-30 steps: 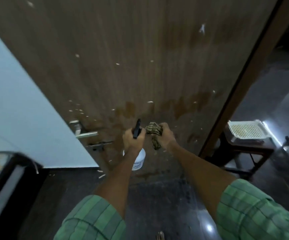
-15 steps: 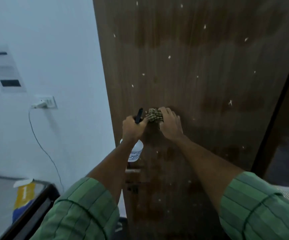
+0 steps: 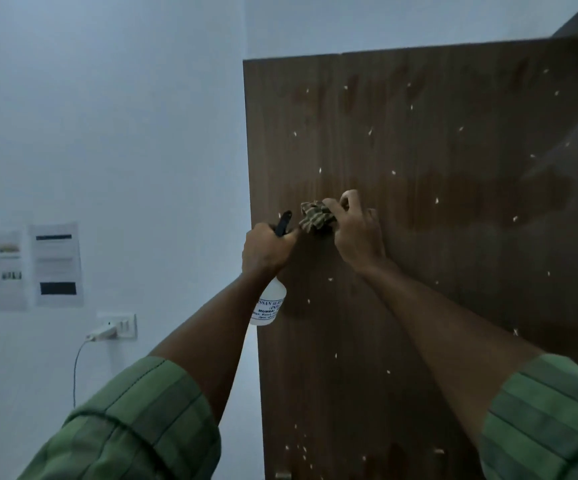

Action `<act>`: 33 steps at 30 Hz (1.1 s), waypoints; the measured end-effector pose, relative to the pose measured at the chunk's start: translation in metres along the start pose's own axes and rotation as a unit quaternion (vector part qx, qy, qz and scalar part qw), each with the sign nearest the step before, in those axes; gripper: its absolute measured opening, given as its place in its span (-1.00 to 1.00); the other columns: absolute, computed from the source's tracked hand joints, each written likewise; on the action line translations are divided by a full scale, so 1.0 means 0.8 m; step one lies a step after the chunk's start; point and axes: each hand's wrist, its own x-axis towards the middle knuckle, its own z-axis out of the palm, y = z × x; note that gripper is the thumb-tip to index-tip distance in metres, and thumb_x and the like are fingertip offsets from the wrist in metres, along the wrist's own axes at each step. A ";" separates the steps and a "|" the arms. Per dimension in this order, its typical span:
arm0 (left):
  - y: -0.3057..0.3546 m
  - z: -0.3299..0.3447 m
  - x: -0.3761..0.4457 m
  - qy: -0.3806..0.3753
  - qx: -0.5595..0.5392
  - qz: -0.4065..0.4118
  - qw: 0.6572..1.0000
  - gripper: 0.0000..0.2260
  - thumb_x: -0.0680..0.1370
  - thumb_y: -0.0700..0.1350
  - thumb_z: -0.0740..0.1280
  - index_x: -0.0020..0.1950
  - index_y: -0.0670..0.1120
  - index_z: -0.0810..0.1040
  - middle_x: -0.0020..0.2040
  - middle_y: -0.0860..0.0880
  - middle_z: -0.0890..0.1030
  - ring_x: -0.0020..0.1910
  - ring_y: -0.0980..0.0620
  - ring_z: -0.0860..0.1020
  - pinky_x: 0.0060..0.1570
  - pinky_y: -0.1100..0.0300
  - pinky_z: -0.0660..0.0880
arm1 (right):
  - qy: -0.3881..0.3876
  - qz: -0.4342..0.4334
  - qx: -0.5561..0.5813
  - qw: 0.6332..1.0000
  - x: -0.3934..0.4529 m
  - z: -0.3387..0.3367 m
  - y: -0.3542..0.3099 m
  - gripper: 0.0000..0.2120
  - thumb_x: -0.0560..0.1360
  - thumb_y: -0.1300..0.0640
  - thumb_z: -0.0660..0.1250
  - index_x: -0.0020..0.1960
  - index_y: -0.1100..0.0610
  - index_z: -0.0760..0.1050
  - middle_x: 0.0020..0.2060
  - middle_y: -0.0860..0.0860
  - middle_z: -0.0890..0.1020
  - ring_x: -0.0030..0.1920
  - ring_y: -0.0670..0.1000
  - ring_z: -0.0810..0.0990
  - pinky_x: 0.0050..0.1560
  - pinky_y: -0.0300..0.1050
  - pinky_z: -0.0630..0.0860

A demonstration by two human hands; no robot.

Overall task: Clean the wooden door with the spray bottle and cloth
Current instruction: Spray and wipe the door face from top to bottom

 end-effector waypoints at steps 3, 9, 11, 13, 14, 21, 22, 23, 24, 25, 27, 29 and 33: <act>0.034 -0.010 0.038 0.024 0.003 0.007 1.000 -0.67 0.45 0.22 0.39 -0.17 -0.04 0.55 -0.21 -0.12 0.65 -0.23 -0.21 0.68 -0.11 -0.10 0.67 | 0.034 -0.019 -0.022 0.999 0.060 0.000 0.005 -0.48 0.47 0.36 0.32 0.39 0.06 0.49 0.13 0.12 0.46 -0.06 0.15 0.54 -0.04 0.13 0.54; 0.090 -0.019 0.108 0.067 0.004 0.027 0.997 -0.65 0.39 0.17 0.37 -0.17 -0.13 0.63 -0.21 -0.15 0.70 -0.21 -0.23 0.72 -0.13 -0.13 0.69 | 0.127 -0.048 -0.029 0.990 0.167 -0.002 0.023 -0.61 0.46 0.35 0.32 0.26 0.15 0.51 0.06 0.14 0.59 0.01 0.20 0.54 -0.03 0.10 0.49; 0.109 -0.025 0.129 0.085 -0.003 0.033 0.996 -0.63 0.39 0.16 0.38 -0.14 -0.15 0.66 -0.18 -0.15 0.72 -0.19 -0.24 0.72 -0.13 -0.14 0.69 | 0.157 -0.047 -0.020 0.986 0.204 -0.002 0.027 -0.63 0.46 0.38 0.32 0.24 0.16 0.52 0.06 0.16 0.60 0.02 0.22 0.54 -0.05 0.10 0.49; 0.122 -0.030 0.146 0.104 -0.014 0.036 0.994 -0.63 0.37 0.16 0.38 -0.14 -0.15 0.66 -0.18 -0.14 0.73 -0.18 -0.26 0.73 -0.12 -0.17 0.69 | 0.177 -0.050 -0.015 0.983 0.240 -0.002 0.028 -0.61 0.46 0.39 0.34 0.26 0.15 0.52 0.10 0.17 0.58 0.05 0.23 0.53 -0.09 0.09 0.52; 0.128 -0.032 0.154 0.116 -0.018 0.037 0.992 -0.63 0.35 0.16 0.37 -0.14 -0.15 0.66 -0.18 -0.14 0.73 -0.19 -0.25 0.72 -0.13 -0.17 0.69 | 0.185 -0.050 -0.014 0.981 0.257 -0.003 0.029 -0.59 0.45 0.38 0.34 0.27 0.14 0.51 0.12 0.17 0.57 0.07 0.23 0.53 -0.11 0.08 0.53; 0.142 -0.042 0.190 0.154 0.000 0.036 0.987 -0.74 0.48 0.14 0.42 -0.15 -0.05 0.61 -0.20 -0.09 0.72 -0.27 -0.10 0.71 -0.11 -0.11 0.73 | 0.207 -0.081 -0.008 0.975 0.329 -0.004 0.012 -0.54 0.44 0.36 0.36 0.31 0.10 0.49 0.12 0.15 0.57 0.07 0.23 0.56 -0.11 0.09 0.57; 0.145 -0.047 0.196 0.170 0.000 0.027 0.985 -0.72 0.43 0.17 0.40 -0.15 -0.05 0.62 -0.20 -0.08 0.72 -0.26 -0.11 0.72 -0.10 -0.09 0.73 | 0.213 -0.088 -0.017 0.973 0.338 -0.004 0.007 -0.55 0.45 0.36 0.35 0.30 0.10 0.48 0.10 0.14 0.56 0.06 0.22 0.55 -0.13 0.09 0.57; 0.146 -0.052 0.201 0.179 0.002 0.018 0.984 -0.69 0.38 0.18 0.38 -0.13 -0.06 0.63 -0.21 -0.08 0.72 -0.26 -0.12 0.72 -0.09 -0.07 0.73 | 0.220 -0.093 -0.028 0.971 0.346 -0.003 0.000 -0.56 0.46 0.36 0.34 0.29 0.09 0.48 0.09 0.14 0.56 0.07 0.21 0.54 -0.14 0.10 0.57; 0.148 -0.058 0.209 0.178 0.002 0.018 0.984 -0.66 0.34 0.18 0.37 -0.11 -0.06 0.63 -0.21 -0.08 0.72 -0.26 -0.11 0.72 -0.09 -0.07 0.73 | 0.228 -0.096 -0.036 0.968 0.355 -0.004 -0.005 -0.57 0.46 0.36 0.33 0.29 0.09 0.48 0.09 0.13 0.56 0.07 0.20 0.54 -0.14 0.10 0.57; 0.150 -0.061 0.212 0.170 0.000 0.021 0.985 -0.66 0.33 0.17 0.36 -0.08 -0.06 0.62 -0.20 -0.08 0.72 -0.27 -0.11 0.72 -0.09 -0.07 0.73 | 0.230 -0.098 -0.037 0.968 0.361 -0.006 -0.009 -0.57 0.47 0.36 0.32 0.29 0.08 0.49 0.09 0.13 0.56 0.08 0.20 0.54 -0.13 0.10 0.56; 0.151 -0.068 0.225 0.146 -0.001 0.045 0.988 -0.68 0.37 0.14 0.39 -0.04 -0.06 0.61 -0.19 -0.10 0.73 -0.31 -0.08 0.70 -0.11 -0.10 0.74 | 0.232 -0.088 -0.027 0.968 0.380 -0.004 -0.017 -0.57 0.48 0.38 0.32 0.30 0.09 0.52 0.10 0.14 0.56 0.09 0.22 0.54 -0.08 0.12 0.55; 0.150 -0.077 0.238 0.129 -0.001 0.063 0.990 -0.73 0.45 0.08 0.42 -0.04 -0.11 0.65 -0.21 -0.10 0.73 -0.39 -0.04 0.65 -0.13 -0.10 0.72 | 0.215 -0.081 -0.004 0.973 0.396 0.001 -0.032 -0.56 0.50 0.40 0.28 0.30 0.08 0.55 0.11 0.14 0.54 0.11 0.22 0.51 -0.04 0.13 0.54; 0.148 -0.092 0.253 0.150 -0.017 0.082 0.985 -0.64 0.31 0.14 0.36 -0.15 -0.12 0.69 -0.26 -0.10 0.73 -0.37 -0.12 0.67 -0.19 -0.13 0.70 | 0.188 -0.081 0.006 0.979 0.387 0.048 -0.058 -0.52 0.48 0.40 0.17 0.32 0.16 0.60 0.14 0.22 0.58 0.17 0.29 0.52 0.13 0.20 0.54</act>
